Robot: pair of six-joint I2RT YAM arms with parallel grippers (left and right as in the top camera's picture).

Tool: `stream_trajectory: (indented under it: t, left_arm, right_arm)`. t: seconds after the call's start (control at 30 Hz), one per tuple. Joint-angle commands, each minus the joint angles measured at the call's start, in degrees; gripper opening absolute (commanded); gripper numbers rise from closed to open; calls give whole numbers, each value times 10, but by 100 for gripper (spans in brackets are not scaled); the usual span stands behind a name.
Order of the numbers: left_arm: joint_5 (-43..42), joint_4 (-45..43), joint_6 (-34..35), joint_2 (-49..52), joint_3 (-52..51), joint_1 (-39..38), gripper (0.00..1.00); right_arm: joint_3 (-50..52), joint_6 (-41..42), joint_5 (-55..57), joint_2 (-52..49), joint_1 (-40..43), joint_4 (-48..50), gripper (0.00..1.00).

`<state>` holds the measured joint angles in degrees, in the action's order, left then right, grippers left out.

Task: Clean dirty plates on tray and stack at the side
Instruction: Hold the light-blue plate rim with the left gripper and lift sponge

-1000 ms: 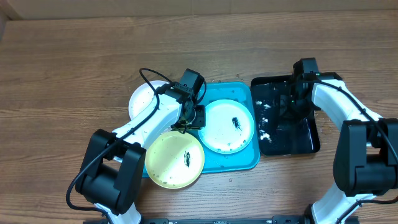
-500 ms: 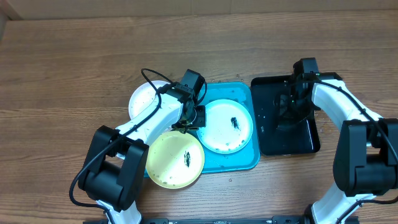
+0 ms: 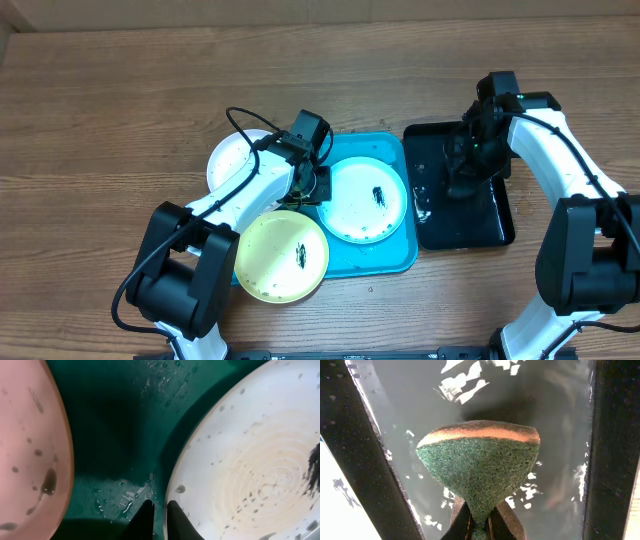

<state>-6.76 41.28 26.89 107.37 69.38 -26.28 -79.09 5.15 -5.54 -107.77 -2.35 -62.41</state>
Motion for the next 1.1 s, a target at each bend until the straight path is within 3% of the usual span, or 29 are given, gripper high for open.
stream_trajectory:
  t: [0.0,0.53,0.87,1.07]
  left_arm:
    - [8,7,2,10,1,-11,11]
    - [23,5,4,10,1,-20,12]
    - [36,-8,6,10,1,-20,4]
    - [49,-13,10,10,1,-20,11]
  right_arm:
    - [6,0,-3,4,-3,5,4]
    - [7,0,-3,4,-3,11,4]
    - [9,0,-3,4,-3,16,4]
    - [3,0,-3,4,-3,16,4]
